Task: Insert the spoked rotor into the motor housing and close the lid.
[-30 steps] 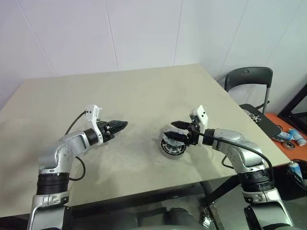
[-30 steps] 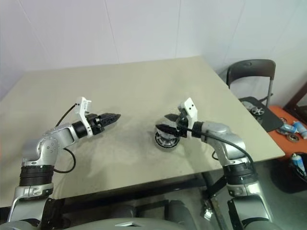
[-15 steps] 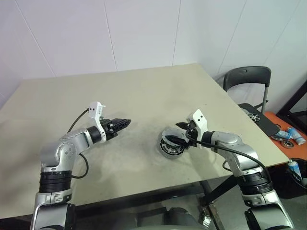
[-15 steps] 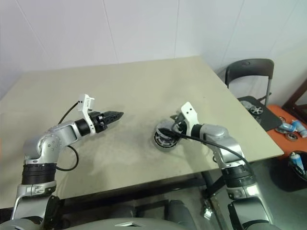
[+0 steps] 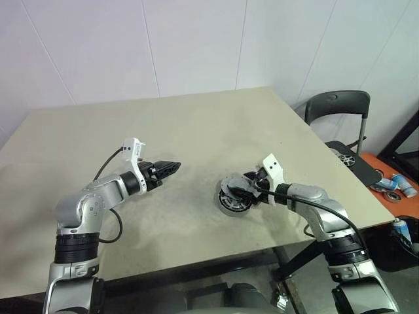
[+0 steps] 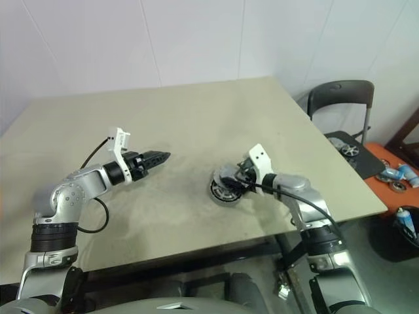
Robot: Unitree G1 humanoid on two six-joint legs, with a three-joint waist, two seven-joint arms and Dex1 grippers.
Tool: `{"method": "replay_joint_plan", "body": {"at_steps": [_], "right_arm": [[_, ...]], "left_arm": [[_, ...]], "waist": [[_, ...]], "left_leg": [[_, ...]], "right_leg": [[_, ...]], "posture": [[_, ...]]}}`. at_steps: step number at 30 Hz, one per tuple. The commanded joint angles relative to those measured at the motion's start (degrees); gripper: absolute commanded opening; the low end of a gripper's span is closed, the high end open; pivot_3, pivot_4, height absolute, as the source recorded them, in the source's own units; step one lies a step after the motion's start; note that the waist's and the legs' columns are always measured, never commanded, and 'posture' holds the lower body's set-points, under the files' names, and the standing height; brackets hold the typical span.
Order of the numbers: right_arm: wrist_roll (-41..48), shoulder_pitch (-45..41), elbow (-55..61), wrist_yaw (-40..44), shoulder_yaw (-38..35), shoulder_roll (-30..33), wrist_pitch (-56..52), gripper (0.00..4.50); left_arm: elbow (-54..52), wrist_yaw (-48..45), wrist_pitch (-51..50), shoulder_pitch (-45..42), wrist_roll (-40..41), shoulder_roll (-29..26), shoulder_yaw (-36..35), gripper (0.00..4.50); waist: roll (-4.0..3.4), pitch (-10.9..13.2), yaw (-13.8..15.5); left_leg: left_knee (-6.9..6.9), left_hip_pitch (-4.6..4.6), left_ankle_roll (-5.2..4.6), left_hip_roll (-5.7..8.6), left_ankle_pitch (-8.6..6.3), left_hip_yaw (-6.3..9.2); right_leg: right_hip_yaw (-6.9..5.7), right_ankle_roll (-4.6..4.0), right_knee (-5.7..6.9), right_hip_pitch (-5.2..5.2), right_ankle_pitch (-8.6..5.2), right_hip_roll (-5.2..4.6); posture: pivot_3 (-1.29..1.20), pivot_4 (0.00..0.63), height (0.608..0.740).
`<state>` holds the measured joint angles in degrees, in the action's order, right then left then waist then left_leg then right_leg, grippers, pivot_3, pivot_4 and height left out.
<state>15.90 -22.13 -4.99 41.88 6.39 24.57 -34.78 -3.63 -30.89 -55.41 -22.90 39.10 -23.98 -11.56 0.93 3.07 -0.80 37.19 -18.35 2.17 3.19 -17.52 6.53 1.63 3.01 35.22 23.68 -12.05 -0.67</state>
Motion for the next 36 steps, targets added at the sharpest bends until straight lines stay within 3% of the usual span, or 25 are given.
{"method": "replay_joint_plan", "body": {"at_steps": [1, 11, 16, 24, 29, 36], "right_arm": [[0.8, -1.3, 0.0, -0.2, -0.5, -1.1, -1.2, 4.45], [0.0, -1.5, -0.3, 1.0, 0.2, -1.2, -0.2, 4.45], [-0.9, -0.8, 0.8, 2.1, 1.0, -0.3, 0.7, 3.27], [0.2, -1.4, 0.8, 0.9, -2.1, -1.5, 3.2, 3.27], [5.8, 0.5, 5.6, 5.0, -6.1, -0.6, 4.4, 3.27], [7.4, 5.0, 9.7, 10.4, -4.7, 3.1, 5.0, 3.27]], "left_arm": [[-1.7, -0.2, 0.7, -0.7, 0.6, -0.1, -0.2, 2.32], [-1.0, -0.7, 1.2, -0.6, 0.3, -0.5, -0.1, 2.32], [-0.6, -1.1, 1.6, -0.5, 0.0, -0.6, -0.1, 2.32], [0.0, -1.6, 2.2, -0.5, -0.3, -0.4, 0.3, 2.32], [0.1, -1.8, 2.6, -0.4, -0.4, -0.3, 0.7, 2.32], [0.3, -2.3, 2.7, 0.0, -0.6, -0.3, 0.9, 2.32]], "waist": [[0.00, 0.0, 0.0], [0.01, 0.0, 0.0], [0.00, 0.0, 0.0], [0.00, 0.0, 0.0], [-0.03, 0.0, 0.1], [-0.04, 0.0, 0.1]], "left_leg": [[0.00, 0.00, 0.00, 0.00, 0.00, 0.00], [0.00, 0.01, 0.00, 0.00, 0.00, 0.00], [0.00, 0.01, 0.00, 0.00, 0.00, 0.00], [0.01, 0.01, 0.00, 0.00, 0.00, 0.00], [-0.01, -0.04, 0.00, 0.00, 0.00, 0.01], [-0.02, -0.05, -0.02, 0.02, -0.01, 0.00]], "right_leg": [[0.00, 0.00, 0.00, 0.00, 0.00, 0.00], [0.00, 0.00, 0.00, -0.01, 0.00, 0.01], [0.00, 0.00, 0.00, -0.01, 0.00, 0.01], [0.00, 0.00, 0.00, -0.01, 0.00, 0.01], [0.00, 0.01, -0.02, 0.02, 0.00, 0.00], [-0.01, 0.03, -0.05, 0.01, -0.02, 0.00]], "posture": [[0.00, 0.000, 0.740], [0.00, 0.000, 0.740], [0.00, 0.000, 0.740], [0.00, 0.000, 0.740], [0.00, 0.000, 0.740], [0.00, 0.000, 0.740]]}}
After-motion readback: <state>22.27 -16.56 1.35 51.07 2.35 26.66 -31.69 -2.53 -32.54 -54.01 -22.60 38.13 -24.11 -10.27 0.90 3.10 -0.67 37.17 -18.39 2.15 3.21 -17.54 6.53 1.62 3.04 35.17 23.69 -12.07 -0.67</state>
